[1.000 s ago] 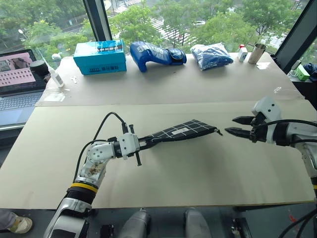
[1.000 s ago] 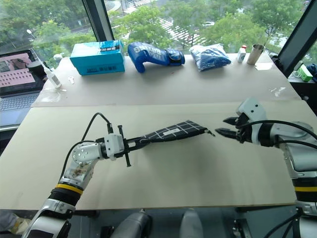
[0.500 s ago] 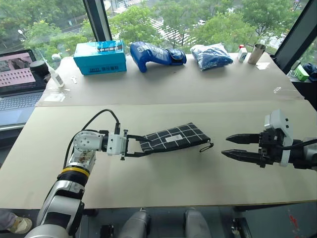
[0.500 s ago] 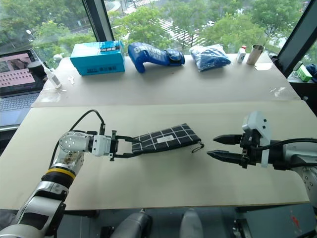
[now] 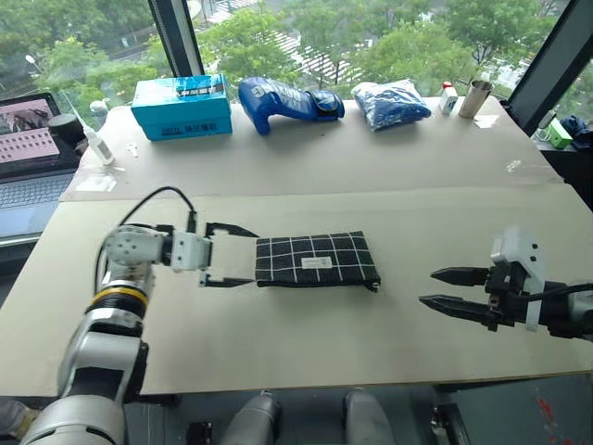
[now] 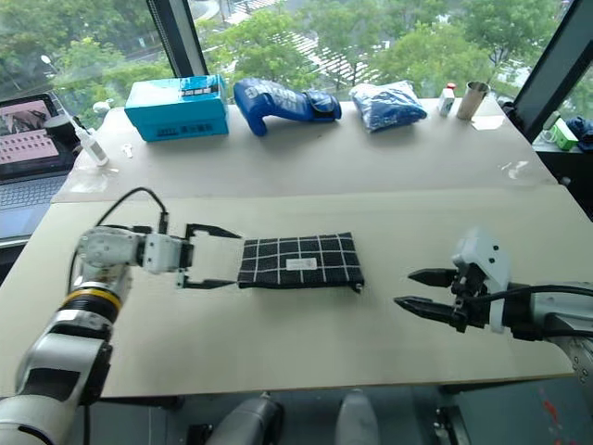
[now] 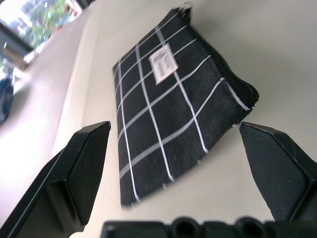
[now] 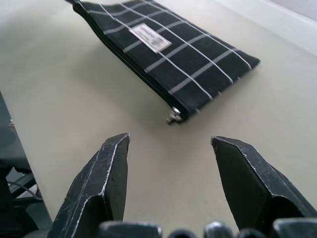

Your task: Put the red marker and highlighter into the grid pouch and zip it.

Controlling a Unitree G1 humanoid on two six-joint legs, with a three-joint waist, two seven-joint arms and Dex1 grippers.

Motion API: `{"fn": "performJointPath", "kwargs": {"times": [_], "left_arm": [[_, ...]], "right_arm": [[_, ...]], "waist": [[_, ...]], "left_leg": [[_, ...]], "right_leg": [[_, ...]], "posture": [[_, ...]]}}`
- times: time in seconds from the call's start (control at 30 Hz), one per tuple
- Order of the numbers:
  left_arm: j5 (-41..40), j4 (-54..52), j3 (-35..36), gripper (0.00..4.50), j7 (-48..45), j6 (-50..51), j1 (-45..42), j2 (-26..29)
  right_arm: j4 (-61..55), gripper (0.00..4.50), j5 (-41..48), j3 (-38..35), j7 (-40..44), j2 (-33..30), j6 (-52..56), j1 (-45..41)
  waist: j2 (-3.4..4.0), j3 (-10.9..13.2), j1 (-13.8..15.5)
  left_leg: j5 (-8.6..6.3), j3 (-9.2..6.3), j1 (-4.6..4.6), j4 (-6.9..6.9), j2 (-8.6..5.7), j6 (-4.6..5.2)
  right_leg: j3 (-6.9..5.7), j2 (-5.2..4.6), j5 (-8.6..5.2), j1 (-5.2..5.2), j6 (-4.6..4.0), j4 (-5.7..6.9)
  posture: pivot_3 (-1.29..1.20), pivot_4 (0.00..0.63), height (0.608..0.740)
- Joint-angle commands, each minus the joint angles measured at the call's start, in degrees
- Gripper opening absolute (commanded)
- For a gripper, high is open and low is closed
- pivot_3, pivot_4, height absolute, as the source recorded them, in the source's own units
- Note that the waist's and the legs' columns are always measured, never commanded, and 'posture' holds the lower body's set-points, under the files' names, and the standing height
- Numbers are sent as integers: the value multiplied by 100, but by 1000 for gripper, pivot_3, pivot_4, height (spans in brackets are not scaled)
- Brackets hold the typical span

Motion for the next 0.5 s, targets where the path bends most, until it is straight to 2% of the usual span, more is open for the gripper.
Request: {"fn": "performJointPath", "kwargs": {"times": [0.03, 0.13, 0.3, 0.4, 0.5], "left_arm": [[-73, -870, 163, 4491, 116, 1294, 790, 566], [-435, -2417, 296, 4491, 367, 3098, 1909, 1098], [-1497, -4307, 1312, 4491, 2202, 6488, 3198, 1405], [-1931, -4905, 1811, 4491, 2666, 7645, 3766, 1525], [-2076, -5233, 2292, 4491, 3113, 7900, 4083, 1348]], "right_arm": [[404, 2951, -298, -198, 14, -124, -380, -59], [1004, 2951, -459, -117, 8, -132, -618, -335], [1858, 2951, -702, 91, 46, -111, -969, -846], [2063, 2951, -783, 200, 55, -45, -1131, -1003], [2229, 2951, -895, 339, 30, 35, -1293, -1122]], "waist": [[1, 0, -26], [3, 1, -87], [4, 4, -13], [6, 4, -4], [7, 5, 18]], "left_leg": [[-1, 0, 9, -2, 0, 2], [-31, -8, 17, -4, 5, 53], [-32, -15, 14, -4, 22, 52], [-32, -14, 24, -11, 23, 51], [-35, -5, 37, -21, 26, 50]], "right_leg": [[0, -1, 0, 5, 0, 1], [4, -2, 0, 4, 0, 1], [6, -1, 1, 0, -1, 4], [9, 0, 1, 1, -2, 6], [11, -1, 2, 1, -4, 4]], "posture": [[0, 150, 740], [0, 150, 740], [0, 150, 740], [0, 150, 740], [0, 150, 740]]}}
